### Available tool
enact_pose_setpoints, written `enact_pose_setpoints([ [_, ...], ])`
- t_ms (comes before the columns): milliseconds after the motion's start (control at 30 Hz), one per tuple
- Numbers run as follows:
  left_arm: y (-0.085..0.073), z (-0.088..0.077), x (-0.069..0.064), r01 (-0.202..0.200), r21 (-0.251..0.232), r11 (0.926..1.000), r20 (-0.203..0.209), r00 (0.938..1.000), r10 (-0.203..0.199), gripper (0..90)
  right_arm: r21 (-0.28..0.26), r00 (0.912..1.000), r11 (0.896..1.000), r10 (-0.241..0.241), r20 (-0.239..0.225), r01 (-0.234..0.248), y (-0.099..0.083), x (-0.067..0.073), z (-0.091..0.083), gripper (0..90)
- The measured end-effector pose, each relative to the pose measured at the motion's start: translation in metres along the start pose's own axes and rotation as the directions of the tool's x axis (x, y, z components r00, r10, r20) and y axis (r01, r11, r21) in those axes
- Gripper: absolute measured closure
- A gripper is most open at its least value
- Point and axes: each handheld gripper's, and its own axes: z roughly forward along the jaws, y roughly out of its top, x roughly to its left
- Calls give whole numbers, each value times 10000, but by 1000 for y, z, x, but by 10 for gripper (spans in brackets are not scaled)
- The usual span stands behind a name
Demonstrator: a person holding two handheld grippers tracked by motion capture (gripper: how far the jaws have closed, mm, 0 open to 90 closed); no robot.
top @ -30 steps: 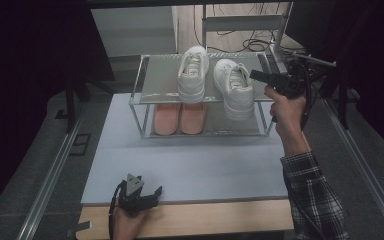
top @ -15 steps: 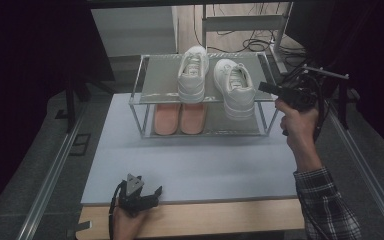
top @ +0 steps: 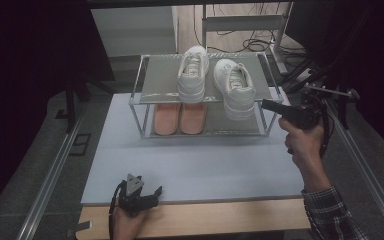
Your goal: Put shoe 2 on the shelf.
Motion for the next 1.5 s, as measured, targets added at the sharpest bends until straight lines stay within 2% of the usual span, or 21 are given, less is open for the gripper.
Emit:
enact_pose_setpoints([
  [300, 0, 0, 0, 2, -5, 10000, -2, 10000, -2, 141, 413, 9987, 9979, -483, -162, 490, -22, 7, 2, 899],
  [533, 0, 0, 0, -1, -6, 10000, -3, 10000, 1, 141, 654, 9971, 9950, -742, -162, 751, -30, 10, 8, 898],
  [867, 0, 0, 0, 0, -4, 10000, -3, 10000, 0, 141, 843, 9977, 9941, -670, -142, 679, -35, 6, 19, 899],
  [1067, 0, 0, 0, -4, -5, 10000, -6, 10000, 4, 141, 730, 9980, 9954, -617, -129, 625, -34, 7, 22, 900],
  [1500, 0, 0, 0, 1, -5, 10000, 0, 10000, -1, 141, 725, 9982, 9958, -579, 158, 566, -27, 10, 52, 900],
])
